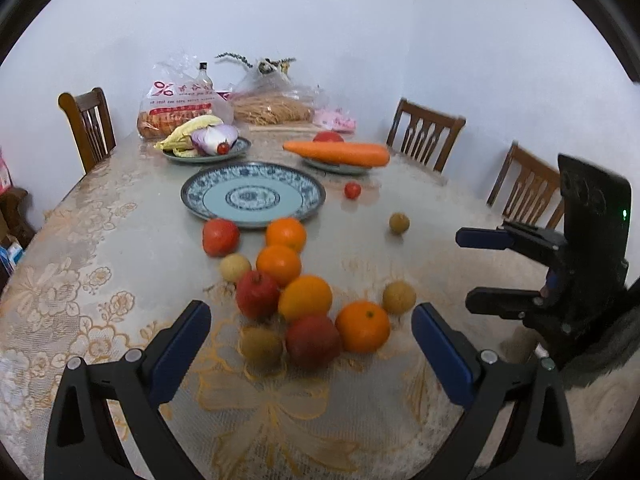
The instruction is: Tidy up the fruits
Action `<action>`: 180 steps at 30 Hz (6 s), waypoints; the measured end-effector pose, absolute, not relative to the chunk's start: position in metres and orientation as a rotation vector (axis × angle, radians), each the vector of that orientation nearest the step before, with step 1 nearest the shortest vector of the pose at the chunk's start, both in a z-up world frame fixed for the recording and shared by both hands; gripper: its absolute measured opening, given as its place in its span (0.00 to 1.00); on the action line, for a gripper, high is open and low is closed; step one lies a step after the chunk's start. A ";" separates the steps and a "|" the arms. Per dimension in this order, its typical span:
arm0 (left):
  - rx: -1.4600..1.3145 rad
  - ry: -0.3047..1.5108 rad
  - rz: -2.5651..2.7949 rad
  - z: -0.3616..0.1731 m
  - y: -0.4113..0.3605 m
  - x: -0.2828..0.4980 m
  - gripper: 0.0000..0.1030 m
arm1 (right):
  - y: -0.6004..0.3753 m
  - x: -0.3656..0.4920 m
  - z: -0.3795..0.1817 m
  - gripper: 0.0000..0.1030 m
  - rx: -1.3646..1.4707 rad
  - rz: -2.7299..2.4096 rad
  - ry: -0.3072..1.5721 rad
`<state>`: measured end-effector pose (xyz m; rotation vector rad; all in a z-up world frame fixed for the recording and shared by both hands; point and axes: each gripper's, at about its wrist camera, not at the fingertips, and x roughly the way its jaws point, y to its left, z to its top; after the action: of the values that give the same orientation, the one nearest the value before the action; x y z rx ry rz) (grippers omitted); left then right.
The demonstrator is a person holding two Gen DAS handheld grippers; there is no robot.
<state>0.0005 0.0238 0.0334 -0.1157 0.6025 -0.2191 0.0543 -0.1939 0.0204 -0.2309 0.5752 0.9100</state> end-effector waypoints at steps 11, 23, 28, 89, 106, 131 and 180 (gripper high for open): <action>-0.081 0.514 -0.188 0.061 0.011 0.018 0.77 | -0.186 0.079 0.052 0.82 -0.037 0.933 0.491; -0.002 0.738 -0.235 0.031 0.002 0.048 0.32 | -0.171 0.092 0.046 0.71 -0.077 0.865 0.543; 0.034 0.804 -0.234 0.026 0.003 0.060 0.37 | -0.173 0.101 0.043 0.71 -0.058 0.857 0.584; -0.282 0.621 -0.143 0.041 0.088 0.025 0.31 | -0.045 0.124 0.019 0.30 -0.367 0.956 0.923; -0.183 0.797 -0.272 0.054 0.053 0.152 0.30 | -0.083 0.200 0.038 0.30 -0.233 0.917 0.832; -0.423 0.803 -0.349 0.042 0.090 0.167 0.47 | -0.072 0.214 0.016 0.51 -0.250 1.012 0.878; -0.267 0.752 -0.155 0.044 0.044 0.023 0.58 | -0.150 0.111 0.030 0.55 -0.080 0.939 0.805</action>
<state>0.0227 0.0441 0.0441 -0.2674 0.7520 -0.1548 0.1105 -0.1498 0.0303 -0.0801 0.8047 0.9391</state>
